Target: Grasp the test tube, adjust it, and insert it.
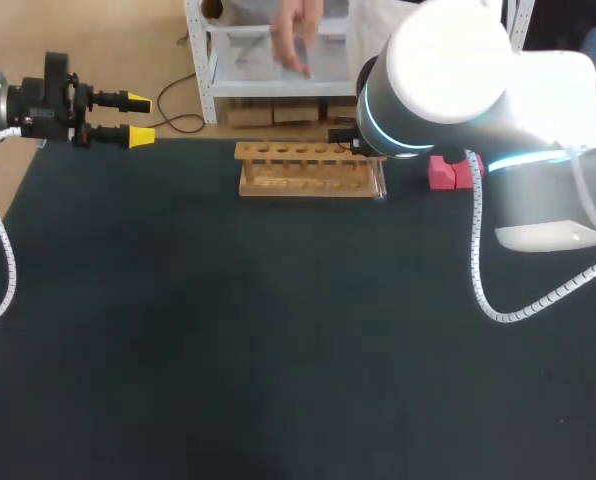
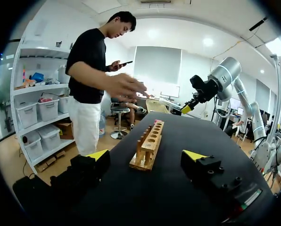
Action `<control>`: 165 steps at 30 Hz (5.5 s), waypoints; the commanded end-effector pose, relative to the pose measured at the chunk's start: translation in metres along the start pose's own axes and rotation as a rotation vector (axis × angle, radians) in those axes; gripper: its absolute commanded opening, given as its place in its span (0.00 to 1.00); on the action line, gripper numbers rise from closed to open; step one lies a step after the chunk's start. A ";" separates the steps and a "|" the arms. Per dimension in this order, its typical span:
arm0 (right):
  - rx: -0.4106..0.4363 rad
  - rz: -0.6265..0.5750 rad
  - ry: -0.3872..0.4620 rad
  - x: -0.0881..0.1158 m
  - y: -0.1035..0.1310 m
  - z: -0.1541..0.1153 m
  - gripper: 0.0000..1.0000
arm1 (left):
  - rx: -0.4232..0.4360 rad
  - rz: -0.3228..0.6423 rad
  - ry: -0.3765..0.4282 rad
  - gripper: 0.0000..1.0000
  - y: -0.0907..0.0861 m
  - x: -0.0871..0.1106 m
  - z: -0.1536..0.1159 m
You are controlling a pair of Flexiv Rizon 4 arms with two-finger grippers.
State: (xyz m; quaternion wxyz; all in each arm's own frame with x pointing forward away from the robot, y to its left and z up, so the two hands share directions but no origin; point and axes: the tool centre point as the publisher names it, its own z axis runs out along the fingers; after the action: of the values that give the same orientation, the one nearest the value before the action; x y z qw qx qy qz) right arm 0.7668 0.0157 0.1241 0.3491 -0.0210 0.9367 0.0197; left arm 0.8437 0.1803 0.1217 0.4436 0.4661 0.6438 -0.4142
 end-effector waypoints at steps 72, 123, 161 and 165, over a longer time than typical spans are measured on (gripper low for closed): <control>-0.140 -0.052 0.180 0.021 0.040 0.083 0.00 | -0.004 0.002 -0.002 1.00 -0.002 0.001 0.000; -0.014 -0.031 0.134 0.012 0.019 0.007 0.00 | -0.004 0.002 -0.002 1.00 -0.002 0.001 0.000; -0.025 -0.029 0.100 0.009 0.013 -0.011 0.00 | -0.004 0.002 -0.002 1.00 -0.002 0.001 0.000; -0.025 -0.029 0.100 0.009 0.013 -0.011 0.00 | -0.004 0.002 -0.002 1.00 -0.002 0.001 0.000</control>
State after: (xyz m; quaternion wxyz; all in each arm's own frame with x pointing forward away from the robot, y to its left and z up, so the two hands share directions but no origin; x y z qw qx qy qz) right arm 0.7538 0.0292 0.1269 0.2986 -0.0407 0.9532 0.0251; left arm 0.8437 0.1804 0.1217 0.4436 0.4661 0.6438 -0.4142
